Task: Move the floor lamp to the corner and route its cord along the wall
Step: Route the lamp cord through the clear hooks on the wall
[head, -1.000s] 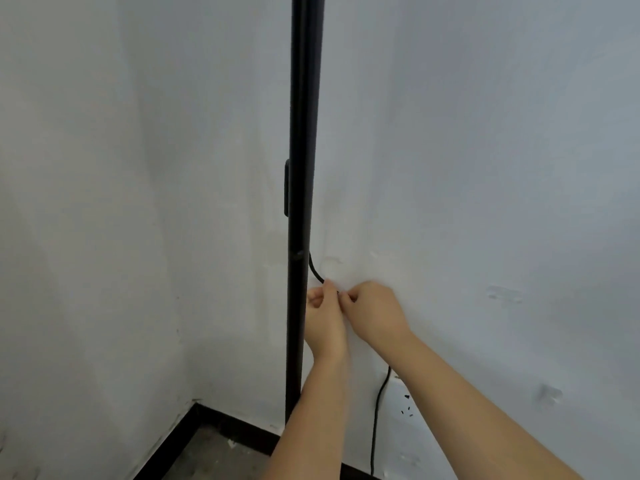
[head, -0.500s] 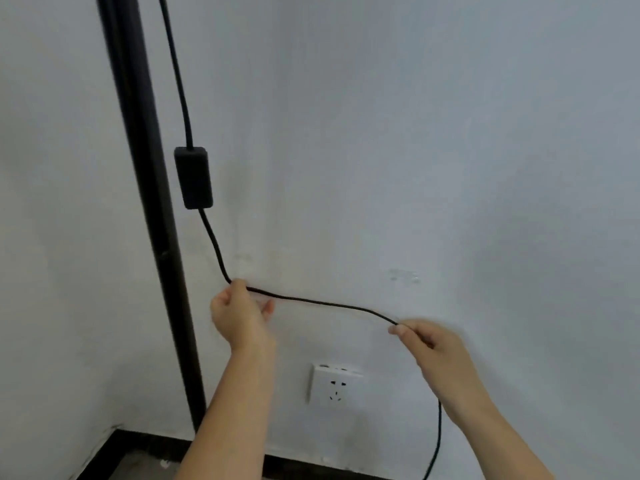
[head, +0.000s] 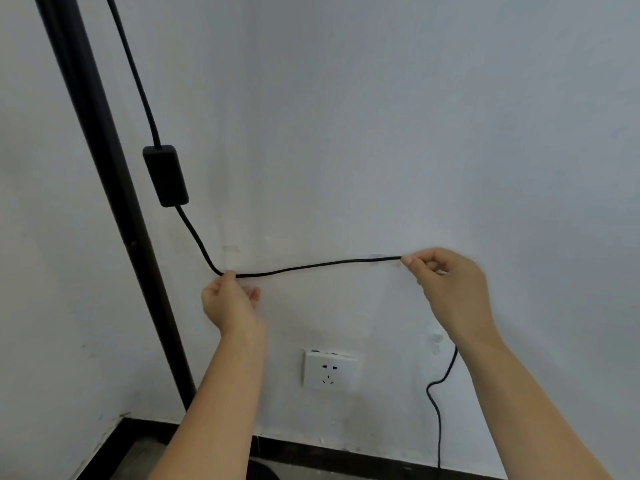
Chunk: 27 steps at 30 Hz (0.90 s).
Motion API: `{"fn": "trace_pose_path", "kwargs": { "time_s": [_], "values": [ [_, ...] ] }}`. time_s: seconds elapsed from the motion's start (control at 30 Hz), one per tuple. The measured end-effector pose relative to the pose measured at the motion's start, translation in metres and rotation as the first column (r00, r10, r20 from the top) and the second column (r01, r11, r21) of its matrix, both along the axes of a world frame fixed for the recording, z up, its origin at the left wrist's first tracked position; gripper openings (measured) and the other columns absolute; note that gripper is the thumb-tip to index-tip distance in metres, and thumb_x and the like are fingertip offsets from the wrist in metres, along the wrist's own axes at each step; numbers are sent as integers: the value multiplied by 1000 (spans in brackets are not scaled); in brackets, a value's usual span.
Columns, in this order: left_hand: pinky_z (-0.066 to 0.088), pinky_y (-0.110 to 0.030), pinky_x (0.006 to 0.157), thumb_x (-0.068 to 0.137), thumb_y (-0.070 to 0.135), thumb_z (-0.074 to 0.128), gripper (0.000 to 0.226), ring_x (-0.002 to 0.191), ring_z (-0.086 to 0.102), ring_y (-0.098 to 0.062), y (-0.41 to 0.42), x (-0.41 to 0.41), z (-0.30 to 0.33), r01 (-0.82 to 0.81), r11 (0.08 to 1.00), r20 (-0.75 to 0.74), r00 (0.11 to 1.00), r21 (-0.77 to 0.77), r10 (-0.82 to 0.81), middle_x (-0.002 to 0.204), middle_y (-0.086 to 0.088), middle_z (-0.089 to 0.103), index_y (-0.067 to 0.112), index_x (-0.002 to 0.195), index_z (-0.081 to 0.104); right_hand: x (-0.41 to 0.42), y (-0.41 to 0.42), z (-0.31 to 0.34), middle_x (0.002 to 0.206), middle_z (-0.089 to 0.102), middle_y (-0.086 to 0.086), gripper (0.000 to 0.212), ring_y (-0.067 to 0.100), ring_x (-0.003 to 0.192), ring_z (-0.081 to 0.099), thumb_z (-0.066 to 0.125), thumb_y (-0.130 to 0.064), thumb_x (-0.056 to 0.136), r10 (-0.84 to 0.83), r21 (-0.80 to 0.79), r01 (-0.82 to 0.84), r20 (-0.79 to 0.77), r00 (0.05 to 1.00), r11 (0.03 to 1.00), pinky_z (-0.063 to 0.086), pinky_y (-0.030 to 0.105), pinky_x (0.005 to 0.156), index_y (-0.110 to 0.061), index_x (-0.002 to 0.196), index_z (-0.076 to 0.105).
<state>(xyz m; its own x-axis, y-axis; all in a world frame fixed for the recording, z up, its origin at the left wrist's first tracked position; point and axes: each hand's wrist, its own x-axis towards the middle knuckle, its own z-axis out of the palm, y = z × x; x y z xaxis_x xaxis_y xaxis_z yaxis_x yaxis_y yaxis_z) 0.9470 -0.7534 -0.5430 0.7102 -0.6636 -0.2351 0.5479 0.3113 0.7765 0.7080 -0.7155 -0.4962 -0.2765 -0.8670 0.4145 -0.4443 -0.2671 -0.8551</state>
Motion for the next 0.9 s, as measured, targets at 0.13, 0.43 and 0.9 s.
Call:
{"fn": "trace_pose_path", "kwargs": {
  "time_s": [0.13, 0.43, 0.9],
  "values": [
    [47, -27, 59, 88, 9, 49, 10, 54, 43, -12, -4, 4, -2, -2, 1000, 29, 1000, 21, 1, 64, -2, 45, 9, 98, 50, -4, -4, -4, 50, 58, -6, 23, 6, 36, 48, 64, -34, 85, 44, 140, -44, 7, 999, 989, 36, 21, 48, -17, 70, 69],
    [44, -23, 54, 86, 12, 51, 16, 57, 43, -10, -9, 9, -9, -32, 998, 160, 987, 50, 24, 69, 1, 47, 21, 75, 45, -53, 10, -48, 56, 47, -7, 24, 6, 49, 46, 51, -20, 96, 199, 255, -292, 333, 922, 922, 49, 24, 65, -13, 81, 69],
    [40, -24, 49, 85, 13, 48, 17, 53, 42, -11, -12, 11, -16, -56, 997, 274, 961, 60, 37, 67, 1, 46, 23, 73, 41, -47, 20, -165, 78, 71, 6, 23, 11, 68, 69, 51, -18, 97, -86, 246, -103, 653, 753, 964, 59, 21, 68, -6, 91, 70]
  ]
}}
